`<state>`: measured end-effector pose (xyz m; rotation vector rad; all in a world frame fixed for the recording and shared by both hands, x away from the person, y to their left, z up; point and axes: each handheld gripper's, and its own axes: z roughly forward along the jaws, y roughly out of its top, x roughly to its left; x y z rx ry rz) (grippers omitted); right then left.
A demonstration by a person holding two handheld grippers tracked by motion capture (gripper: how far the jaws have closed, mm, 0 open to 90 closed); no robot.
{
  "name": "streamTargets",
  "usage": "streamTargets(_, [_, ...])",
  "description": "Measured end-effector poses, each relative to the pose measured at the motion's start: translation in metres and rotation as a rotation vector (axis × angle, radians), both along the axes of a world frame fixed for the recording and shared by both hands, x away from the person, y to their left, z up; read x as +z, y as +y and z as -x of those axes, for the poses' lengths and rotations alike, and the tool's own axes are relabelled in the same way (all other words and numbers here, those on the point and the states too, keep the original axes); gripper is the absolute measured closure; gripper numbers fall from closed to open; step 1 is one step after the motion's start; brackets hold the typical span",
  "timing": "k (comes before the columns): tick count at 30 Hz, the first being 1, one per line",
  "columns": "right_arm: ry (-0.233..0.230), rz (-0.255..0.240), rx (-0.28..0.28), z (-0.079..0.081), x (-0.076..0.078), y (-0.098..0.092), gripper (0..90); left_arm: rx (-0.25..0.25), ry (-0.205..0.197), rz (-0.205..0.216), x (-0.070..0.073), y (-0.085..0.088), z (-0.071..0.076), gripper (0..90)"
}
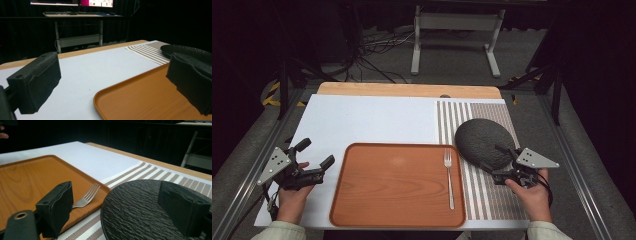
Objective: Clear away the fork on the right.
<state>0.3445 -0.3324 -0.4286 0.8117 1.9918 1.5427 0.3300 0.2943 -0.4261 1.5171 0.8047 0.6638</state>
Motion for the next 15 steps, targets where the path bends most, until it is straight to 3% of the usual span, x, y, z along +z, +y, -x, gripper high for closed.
streamTargets(7, [0.022, -0.048, -0.033, 0.002, -0.014, -0.010, 13.9, 0.001, -0.001, 0.000, -0.001, -0.001, 0.000, 0.2])
streamTargets(9, [0.024, -0.045, -0.036, 0.002, -0.016, -0.011, 13.9, 0.001, -0.002, -0.001, -0.001, 0.000, 0.000, 0.2])
streamTargets(11, [0.056, -0.040, -0.048, 0.002, -0.021, -0.011, 13.8, 0.003, -0.002, 0.000, -0.001, 0.000, 0.000, 0.1])
streamTargets(15, [0.062, -0.048, -0.046, 0.001, -0.022, -0.010, 13.6, 0.003, -0.001, -0.002, -0.001, 0.000, 0.000, 0.2])
